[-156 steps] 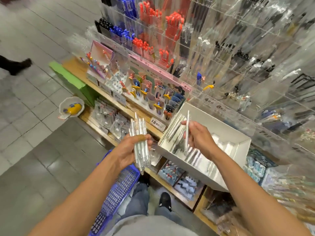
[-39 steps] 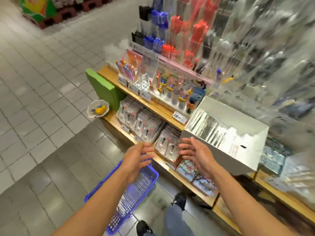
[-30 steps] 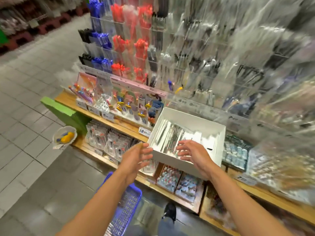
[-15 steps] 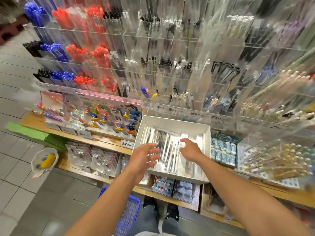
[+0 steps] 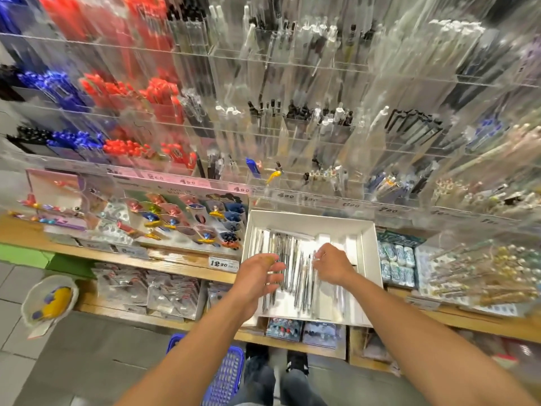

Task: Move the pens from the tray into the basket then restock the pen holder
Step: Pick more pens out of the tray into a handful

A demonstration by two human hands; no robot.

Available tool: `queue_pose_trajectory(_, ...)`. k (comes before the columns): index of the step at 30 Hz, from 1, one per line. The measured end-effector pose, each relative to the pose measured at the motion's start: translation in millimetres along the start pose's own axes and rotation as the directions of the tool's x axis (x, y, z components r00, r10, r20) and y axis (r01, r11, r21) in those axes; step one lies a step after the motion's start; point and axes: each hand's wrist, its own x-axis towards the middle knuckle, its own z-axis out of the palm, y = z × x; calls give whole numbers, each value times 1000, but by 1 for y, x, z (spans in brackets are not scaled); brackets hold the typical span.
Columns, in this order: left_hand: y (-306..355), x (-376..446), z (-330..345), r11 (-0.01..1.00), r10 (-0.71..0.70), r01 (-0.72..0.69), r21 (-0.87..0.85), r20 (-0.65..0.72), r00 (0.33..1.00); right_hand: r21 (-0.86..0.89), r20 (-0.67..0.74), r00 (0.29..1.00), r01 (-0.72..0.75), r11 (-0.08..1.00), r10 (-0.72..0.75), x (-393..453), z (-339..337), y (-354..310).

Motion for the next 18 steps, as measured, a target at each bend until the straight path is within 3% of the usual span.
queue_pose_trajectory(4, 1, 14, 3, 995, 12, -21, 100, 87, 996, 212, -46, 998, 45, 976, -36, -14, -12, -13)
queue_pose_trajectory(8, 1, 21, 11, 968, 36, -87, 237, 213, 976, 603, 24, 989, 101, 792, -144, -34, -24, -35)
queue_pose_trajectory(12, 2, 21, 15, 968, 5, -82, 238, 306, 952, 751, 59, 988, 52, 658, -145, -40, -23, -53)
queue_pose_trajectory(14, 0, 24, 12, 977, 5, -61, 203, 264, 965, 634, 0, 1000, 16, 773, -21, -32, -19, -50)
queue_pose_trajectory(16, -2, 28, 6, 988, 5, -37, 153, 204, 979, 280, -110, 990, -59, 958, 93, -25, -10, -38)
queue_pose_trajectory(18, -4, 31, 1, 993, -8, -9, 117, 150, 989, -75, -62, 991, -121, 990, 117, -22, 8, -27)
